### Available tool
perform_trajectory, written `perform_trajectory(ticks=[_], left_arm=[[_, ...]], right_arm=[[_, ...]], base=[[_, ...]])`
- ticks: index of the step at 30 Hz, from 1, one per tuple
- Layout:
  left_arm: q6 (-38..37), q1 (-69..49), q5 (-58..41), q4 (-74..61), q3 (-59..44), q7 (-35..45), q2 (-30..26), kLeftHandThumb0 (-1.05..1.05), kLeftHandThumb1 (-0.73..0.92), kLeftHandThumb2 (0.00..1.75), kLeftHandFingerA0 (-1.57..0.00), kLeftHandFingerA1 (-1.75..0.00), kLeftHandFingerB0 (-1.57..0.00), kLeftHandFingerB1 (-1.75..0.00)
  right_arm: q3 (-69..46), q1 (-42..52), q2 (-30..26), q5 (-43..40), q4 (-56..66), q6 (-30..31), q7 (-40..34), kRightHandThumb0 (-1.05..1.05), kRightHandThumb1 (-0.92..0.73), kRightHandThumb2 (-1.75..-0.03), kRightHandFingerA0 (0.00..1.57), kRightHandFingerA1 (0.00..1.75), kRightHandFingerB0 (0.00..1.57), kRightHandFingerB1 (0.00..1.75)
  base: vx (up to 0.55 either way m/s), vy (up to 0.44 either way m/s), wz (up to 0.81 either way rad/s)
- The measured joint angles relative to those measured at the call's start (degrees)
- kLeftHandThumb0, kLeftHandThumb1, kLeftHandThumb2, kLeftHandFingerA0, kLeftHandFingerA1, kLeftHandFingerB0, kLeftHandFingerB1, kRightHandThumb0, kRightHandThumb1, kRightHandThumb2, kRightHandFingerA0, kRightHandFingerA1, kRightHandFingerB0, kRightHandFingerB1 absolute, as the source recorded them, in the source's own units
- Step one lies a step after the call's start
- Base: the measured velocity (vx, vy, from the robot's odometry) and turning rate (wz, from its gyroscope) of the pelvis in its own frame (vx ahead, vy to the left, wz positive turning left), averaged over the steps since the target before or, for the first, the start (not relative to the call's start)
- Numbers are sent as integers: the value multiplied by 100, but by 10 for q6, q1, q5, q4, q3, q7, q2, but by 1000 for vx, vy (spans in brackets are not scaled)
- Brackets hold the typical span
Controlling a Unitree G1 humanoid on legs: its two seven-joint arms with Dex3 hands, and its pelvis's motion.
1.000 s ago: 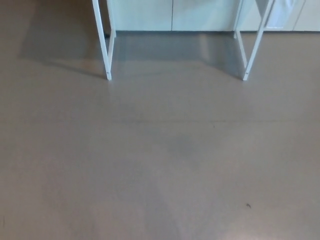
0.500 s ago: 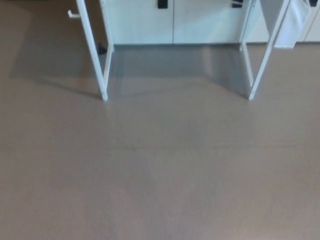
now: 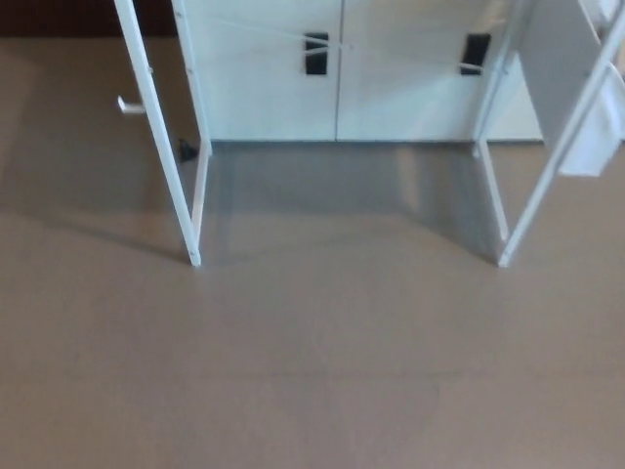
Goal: The robot walks towards a desk on which an air pump is kept in the middle. It lifts it up and holds it with its left hand and uses its right hand to compress it by pushing its handle inwards.
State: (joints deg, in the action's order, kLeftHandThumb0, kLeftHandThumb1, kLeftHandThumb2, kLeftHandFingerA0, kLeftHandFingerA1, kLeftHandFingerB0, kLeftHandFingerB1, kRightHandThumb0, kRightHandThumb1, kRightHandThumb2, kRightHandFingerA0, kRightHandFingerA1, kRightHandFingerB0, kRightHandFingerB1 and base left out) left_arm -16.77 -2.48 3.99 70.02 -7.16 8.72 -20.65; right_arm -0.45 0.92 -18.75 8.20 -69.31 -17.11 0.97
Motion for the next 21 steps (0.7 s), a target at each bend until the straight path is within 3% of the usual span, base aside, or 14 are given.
perform_trajectory(ticks=[2, 8, 21], left_arm=[[0, 5, 0, 0, -1, 2, 3, -61, 71, 61, -24, -40, -24, -35], [-2, 1, -3, 1, -4, 5, 4, -61, 71, 60, -27, -42, -27, -36], [-7, 9, -8, 1, -11, 9, 2, -57, 72, 63, -23, -41, -26, -37]], right_arm=[[-1, -2, 3, 0, 2, -3, 1, -56, -75, -62, 37, 40, 30, 33], [-3, -4, 0, 0, 2, -6, 0, -54, -74, -62, 39, 41, 31, 33], [-2, -4, 4, 2, 2, -11, -1, -55, -74, -61, 38, 39, 30, 32]], base=[[577, -91, 79], [486, -65, 1], [478, 86, -30]])
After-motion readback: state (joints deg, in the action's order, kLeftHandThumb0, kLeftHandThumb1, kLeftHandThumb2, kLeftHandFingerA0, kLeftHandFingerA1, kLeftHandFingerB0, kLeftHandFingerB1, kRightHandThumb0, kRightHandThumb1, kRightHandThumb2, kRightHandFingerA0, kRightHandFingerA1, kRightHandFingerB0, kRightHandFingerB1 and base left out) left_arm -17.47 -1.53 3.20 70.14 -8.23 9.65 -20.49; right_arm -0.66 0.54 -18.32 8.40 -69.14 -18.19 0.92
